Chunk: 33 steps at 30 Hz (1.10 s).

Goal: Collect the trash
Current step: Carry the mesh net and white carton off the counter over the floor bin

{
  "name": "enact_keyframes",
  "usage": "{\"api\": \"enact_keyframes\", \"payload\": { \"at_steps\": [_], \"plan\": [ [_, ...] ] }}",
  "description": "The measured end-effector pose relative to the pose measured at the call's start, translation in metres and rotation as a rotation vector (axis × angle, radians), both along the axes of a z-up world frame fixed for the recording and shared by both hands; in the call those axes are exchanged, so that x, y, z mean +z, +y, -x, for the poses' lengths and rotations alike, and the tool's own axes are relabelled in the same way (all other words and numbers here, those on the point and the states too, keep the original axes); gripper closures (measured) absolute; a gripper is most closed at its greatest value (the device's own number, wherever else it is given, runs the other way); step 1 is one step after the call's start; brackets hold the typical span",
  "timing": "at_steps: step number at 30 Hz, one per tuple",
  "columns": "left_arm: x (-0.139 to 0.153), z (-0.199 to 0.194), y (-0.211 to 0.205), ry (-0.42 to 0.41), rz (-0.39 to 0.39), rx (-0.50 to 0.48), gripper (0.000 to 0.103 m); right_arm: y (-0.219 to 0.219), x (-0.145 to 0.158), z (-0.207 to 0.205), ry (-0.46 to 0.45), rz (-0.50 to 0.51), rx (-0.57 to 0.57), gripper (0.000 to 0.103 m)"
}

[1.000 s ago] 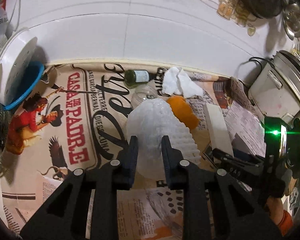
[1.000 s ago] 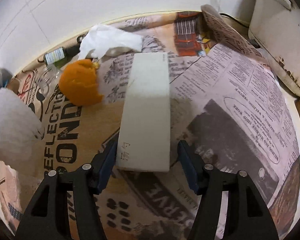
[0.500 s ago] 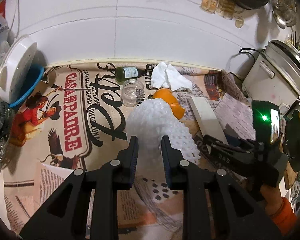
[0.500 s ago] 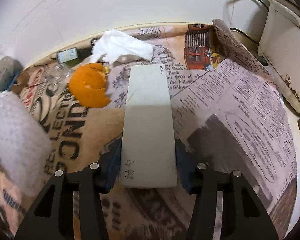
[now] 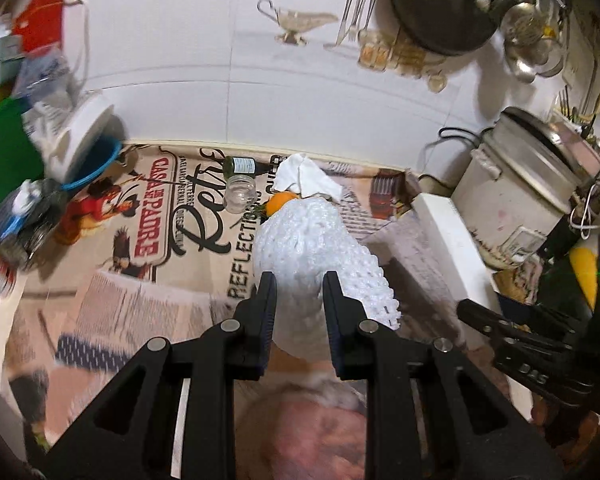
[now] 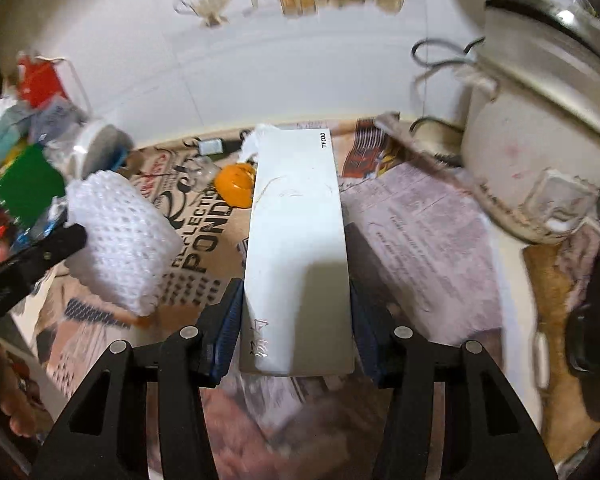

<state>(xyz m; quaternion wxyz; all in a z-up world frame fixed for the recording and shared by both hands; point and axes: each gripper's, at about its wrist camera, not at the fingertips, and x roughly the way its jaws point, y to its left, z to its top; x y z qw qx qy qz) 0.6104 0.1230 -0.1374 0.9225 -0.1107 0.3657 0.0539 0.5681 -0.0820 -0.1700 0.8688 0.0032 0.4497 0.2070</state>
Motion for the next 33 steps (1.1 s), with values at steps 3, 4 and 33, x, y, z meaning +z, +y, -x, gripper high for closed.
{"api": "enact_keyframes", "payload": {
  "at_steps": [3, 4, 33],
  "plan": [
    [0.01, 0.028, -0.018, -0.021, 0.005, 0.027, 0.08, -0.016, 0.017, 0.021, -0.028, -0.014, 0.03, 0.055],
    [0.014, 0.038, -0.025, -0.028, 0.004, 0.031, 0.08, -0.021, 0.022, 0.028, -0.033, -0.021, 0.039, 0.055],
    [-0.007, 0.297, -0.016, 0.026, -0.053, -0.109, 0.08, 0.016, 0.031, 0.285, -0.004, -0.094, -0.035, 0.055]
  ]
}}
